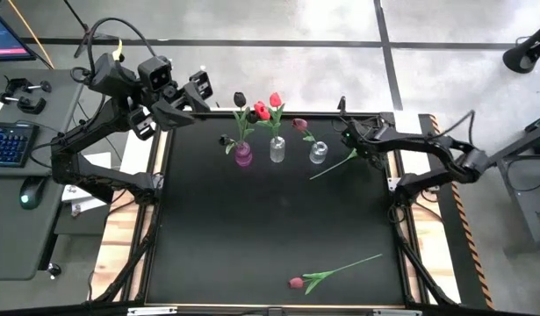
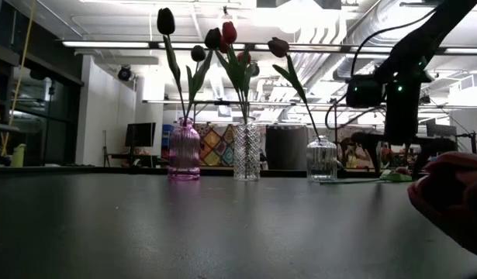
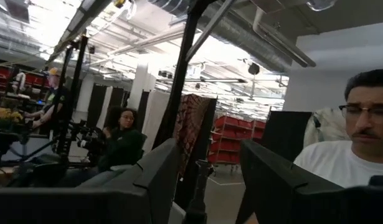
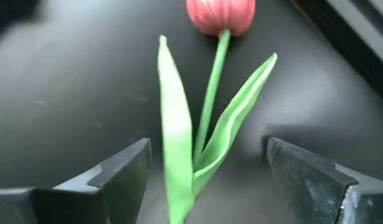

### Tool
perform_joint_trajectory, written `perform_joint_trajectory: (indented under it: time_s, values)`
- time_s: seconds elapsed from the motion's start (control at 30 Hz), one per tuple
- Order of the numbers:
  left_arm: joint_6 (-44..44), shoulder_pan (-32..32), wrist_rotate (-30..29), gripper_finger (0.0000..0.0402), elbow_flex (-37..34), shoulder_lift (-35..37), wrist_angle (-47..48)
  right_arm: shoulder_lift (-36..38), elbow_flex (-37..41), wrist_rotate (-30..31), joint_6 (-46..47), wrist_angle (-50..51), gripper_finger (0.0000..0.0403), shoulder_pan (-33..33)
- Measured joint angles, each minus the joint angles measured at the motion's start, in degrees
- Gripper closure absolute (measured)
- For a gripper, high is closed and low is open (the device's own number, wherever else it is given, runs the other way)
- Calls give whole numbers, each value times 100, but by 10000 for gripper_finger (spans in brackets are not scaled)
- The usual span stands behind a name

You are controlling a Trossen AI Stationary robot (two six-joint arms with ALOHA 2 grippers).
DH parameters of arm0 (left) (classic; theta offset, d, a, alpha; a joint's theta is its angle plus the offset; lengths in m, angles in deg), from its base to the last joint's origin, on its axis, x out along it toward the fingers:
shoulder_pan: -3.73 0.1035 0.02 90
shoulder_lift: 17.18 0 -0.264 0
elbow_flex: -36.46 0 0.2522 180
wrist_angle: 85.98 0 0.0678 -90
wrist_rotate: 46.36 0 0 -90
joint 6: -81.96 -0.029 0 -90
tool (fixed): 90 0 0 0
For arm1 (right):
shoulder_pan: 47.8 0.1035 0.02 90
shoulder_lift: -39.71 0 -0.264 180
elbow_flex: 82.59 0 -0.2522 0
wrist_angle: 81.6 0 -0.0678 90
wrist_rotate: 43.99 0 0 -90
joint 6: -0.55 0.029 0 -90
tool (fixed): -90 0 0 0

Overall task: Sort flowers into vase by color
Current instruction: Put the top dark red tulip into the right transparent flower vase

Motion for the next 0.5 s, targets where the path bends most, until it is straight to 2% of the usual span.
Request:
perform_joint_trajectory:
  time_s: [0.1,0.2,0.3,0.43,0.5]
  values:
    - [98,-2,49,243,0,0,-2,-265,-5,-12,45,-17,103,-24]
    - [188,-2,49,243,0,0,-2,-394,-28,-3,5,45,139,-22]
    - [192,-2,49,243,1,0,-2,-385,-18,32,-142,177,216,-22]
    - [132,-2,50,243,0,0,-2,-165,7,120,-848,350,358,-24]
    - [86,-2,51,243,0,0,-4,89,10,264,-1295,397,388,-14]
